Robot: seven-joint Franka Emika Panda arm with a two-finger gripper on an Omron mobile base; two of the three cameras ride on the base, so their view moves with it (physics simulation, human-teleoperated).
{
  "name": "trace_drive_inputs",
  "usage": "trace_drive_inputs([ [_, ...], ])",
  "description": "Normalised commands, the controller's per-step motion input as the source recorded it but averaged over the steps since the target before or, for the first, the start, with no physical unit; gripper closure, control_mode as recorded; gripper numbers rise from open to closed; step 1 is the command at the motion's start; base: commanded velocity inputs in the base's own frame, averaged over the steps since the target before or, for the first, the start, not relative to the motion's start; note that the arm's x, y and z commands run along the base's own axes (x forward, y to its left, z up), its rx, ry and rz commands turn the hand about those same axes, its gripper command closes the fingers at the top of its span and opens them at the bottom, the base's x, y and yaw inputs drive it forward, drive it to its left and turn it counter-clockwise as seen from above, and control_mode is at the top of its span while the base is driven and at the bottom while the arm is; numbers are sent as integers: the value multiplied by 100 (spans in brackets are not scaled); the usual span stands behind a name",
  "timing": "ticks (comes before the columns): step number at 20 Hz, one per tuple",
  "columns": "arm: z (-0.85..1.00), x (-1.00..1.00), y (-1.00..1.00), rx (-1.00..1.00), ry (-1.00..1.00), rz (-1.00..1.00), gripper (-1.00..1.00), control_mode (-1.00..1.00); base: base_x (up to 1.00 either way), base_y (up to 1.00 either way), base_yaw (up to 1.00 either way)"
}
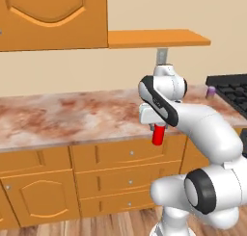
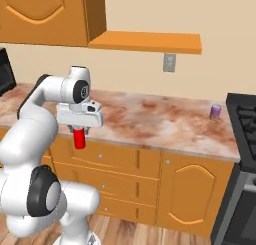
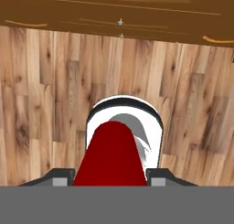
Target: Four empty soda cans are scattered around the kitchen. Gather all the cans and cluster them next to the stove for recycling.
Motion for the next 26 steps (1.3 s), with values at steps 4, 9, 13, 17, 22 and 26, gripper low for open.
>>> trace_drive_inputs([
  [4,0,0,0,0,0,0,100,100,33,-100,-4],
  [9,0,0,0,0,0,0,100,100,40,-91,-11],
  [13,0,0,0,0,0,0,100,100,61,-67,-3],
  [17,0,0,0,0,0,0,100,100,56,-64,0],
  [22,0,0,0,0,0,0,100,100,42,-67,-1],
  [26,0,0,0,0,0,0,100,100,36,-49,0],
])
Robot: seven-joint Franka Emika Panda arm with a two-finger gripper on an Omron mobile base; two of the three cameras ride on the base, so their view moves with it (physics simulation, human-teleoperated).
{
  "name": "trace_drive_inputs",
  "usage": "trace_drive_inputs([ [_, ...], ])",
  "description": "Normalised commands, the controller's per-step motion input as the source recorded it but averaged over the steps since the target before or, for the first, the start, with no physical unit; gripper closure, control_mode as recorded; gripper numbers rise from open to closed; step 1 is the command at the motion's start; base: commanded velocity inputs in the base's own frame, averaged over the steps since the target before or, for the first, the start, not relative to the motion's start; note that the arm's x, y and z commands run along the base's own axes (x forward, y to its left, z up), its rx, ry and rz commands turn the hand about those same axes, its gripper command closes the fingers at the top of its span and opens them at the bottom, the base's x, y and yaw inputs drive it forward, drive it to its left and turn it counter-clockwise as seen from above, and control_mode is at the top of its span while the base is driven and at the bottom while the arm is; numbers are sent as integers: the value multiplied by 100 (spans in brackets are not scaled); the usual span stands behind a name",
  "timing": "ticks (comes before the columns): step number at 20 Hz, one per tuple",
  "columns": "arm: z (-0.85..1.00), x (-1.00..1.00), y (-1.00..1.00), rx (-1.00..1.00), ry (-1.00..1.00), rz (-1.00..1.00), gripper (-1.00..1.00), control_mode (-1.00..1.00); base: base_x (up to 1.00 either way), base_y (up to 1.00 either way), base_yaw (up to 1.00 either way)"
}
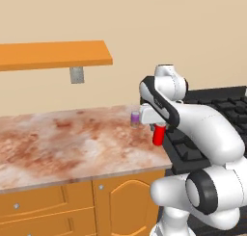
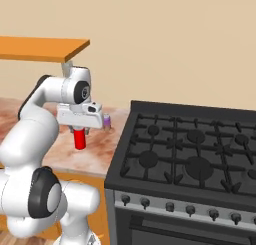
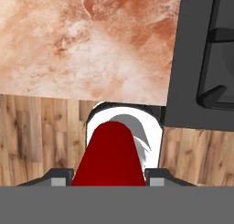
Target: Four empty soda cans are scattered around the kitchen. Gather all the cans and cluster them next to the stove for recycling.
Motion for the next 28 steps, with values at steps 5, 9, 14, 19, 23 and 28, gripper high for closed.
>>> trace_drive_inputs([
  [5,0,0,0,0,0,0,100,100,29,-4,0],
  [9,0,0,0,0,0,0,100,100,51,0,0],
  [14,0,0,0,0,0,0,100,100,49,0,0],
  [19,-2,41,0,0,0,0,100,-100,22,0,0],
  [23,0,64,0,0,0,0,100,-100,0,0,0],
  [28,0,42,-2,0,5,0,100,-100,0,0,0],
])
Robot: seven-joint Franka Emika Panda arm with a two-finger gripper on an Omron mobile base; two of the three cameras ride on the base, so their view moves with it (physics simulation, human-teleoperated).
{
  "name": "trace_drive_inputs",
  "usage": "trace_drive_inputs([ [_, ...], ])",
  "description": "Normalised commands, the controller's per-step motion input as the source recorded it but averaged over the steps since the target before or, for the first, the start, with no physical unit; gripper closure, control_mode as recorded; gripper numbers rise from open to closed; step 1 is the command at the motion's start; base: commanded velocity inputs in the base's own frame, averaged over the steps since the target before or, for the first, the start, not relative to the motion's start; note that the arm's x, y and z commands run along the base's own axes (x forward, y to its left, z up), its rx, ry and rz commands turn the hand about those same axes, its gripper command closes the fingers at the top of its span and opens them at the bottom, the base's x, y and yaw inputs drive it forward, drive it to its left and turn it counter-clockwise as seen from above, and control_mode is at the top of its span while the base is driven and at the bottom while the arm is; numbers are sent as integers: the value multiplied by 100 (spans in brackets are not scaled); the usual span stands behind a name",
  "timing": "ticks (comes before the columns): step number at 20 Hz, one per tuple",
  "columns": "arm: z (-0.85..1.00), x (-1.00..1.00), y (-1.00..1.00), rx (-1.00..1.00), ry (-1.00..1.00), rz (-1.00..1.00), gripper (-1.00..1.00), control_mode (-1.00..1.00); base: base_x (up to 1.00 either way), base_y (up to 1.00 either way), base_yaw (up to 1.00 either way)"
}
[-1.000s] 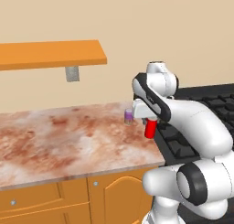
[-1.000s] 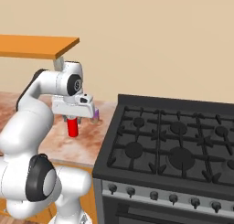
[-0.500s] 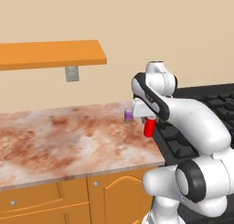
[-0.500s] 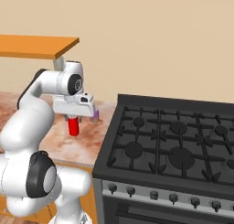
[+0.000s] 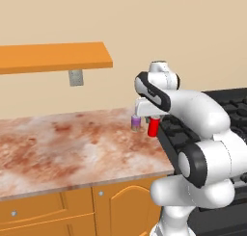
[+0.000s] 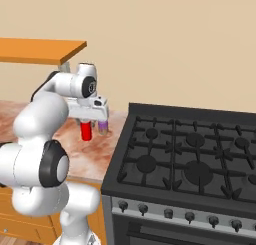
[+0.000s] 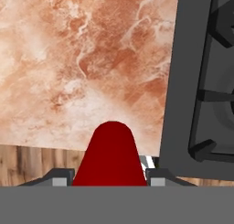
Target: Four empty soda cans are scattered around the kitchen. Gather all the cans and cluster them next to the stove for recycling.
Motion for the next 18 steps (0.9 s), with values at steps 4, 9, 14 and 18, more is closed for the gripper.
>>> trace_drive_inputs([
  [4,0,34,-1,0,5,0,100,-100,0,0,0],
  [9,0,27,-1,0,6,0,100,-100,0,0,0],
  [14,-2,28,0,0,4,0,100,-100,0,0,0],
  [18,-14,27,0,0,1,0,100,-100,0,0,0],
])
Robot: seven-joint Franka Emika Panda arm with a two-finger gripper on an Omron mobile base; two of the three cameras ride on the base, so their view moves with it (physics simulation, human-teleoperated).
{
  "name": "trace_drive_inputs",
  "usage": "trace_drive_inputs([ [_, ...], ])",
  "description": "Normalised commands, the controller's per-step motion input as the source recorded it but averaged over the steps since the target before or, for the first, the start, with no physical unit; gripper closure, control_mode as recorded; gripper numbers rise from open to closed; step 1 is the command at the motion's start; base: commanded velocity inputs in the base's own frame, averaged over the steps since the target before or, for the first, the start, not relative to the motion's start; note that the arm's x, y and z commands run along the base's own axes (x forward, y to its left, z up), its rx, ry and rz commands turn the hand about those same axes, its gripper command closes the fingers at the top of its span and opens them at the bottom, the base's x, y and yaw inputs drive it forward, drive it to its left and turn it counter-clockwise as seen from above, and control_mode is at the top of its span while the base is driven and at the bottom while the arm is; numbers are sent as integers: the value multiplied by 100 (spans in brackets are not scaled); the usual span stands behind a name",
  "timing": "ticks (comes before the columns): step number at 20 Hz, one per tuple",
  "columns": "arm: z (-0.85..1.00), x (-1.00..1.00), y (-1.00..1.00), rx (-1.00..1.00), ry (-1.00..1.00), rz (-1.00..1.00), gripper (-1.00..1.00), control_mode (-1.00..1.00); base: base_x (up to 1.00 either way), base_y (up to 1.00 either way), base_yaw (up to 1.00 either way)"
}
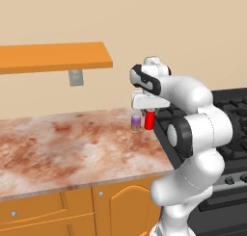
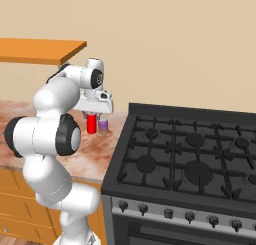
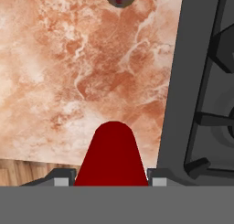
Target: Four empty soda cans are scattered around the kitchen. Gather all the cans and cluster them next to the stove for recycling.
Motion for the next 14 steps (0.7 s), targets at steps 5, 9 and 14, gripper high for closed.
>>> trace_drive_inputs([
  [5,-34,43,0,0,0,0,100,-100,0,0,0],
  [9,-37,52,0,0,0,0,100,-100,0,0,0],
  [14,-47,42,0,0,0,0,100,-100,0,0,0],
])
